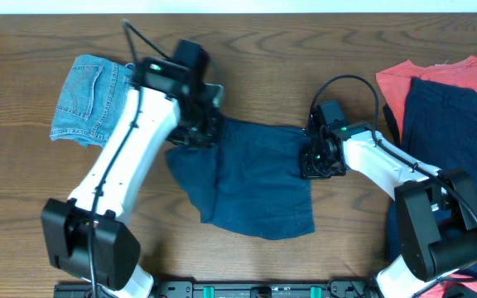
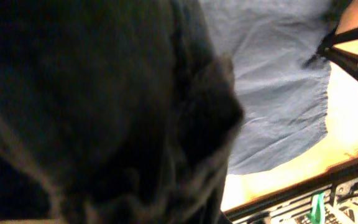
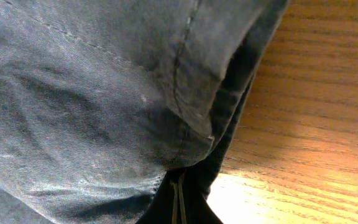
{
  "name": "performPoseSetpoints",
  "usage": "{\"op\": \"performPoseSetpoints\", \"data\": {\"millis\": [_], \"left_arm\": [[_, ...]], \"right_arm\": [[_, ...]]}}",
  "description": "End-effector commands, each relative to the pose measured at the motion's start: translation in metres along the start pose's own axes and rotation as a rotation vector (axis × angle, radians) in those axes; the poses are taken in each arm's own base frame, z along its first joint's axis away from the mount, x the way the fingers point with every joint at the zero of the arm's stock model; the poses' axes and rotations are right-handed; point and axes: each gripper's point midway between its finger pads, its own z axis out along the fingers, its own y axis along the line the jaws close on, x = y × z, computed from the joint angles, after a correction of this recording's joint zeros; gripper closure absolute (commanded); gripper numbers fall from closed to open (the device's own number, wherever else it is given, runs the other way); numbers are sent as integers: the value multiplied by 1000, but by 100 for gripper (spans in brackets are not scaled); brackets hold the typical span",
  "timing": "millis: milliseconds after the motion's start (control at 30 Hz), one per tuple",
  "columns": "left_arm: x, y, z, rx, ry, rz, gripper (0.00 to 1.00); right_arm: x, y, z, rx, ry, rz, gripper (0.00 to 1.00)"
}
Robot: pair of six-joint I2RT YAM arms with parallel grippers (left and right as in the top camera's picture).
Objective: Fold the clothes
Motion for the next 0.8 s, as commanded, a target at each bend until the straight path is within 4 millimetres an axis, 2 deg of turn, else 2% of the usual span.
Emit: {"op": "performPoseSetpoints", "data": {"millis": [0, 100, 233, 467, 500, 600, 700, 767], "left_arm": [[5, -20, 15, 15, 16, -84, 94], [5, -36, 29, 24, 3, -93, 94], [-6, -60, 42, 54, -57, -84, 91], [-11, -101, 48, 103, -117, -43, 89], [-11, -105, 48, 104, -124, -32, 83], [-9, -111, 51, 68, -142, -29, 83], [-6, -116, 53, 44, -150, -16, 68], [-2, -121, 54, 47, -142, -18, 67]], "right_arm": [[16, -19, 16, 74, 64, 30, 99], [16, -18, 16, 74, 64, 30, 99], [16, -18, 16, 74, 64, 29, 99], [16, -18, 16, 74, 64, 30, 99], [16, -18, 16, 74, 65, 30, 99], [16, -18, 16, 74, 64, 30, 99], [16, -18, 16, 74, 64, 30, 99], [16, -18, 16, 74, 64, 30, 99]]}}
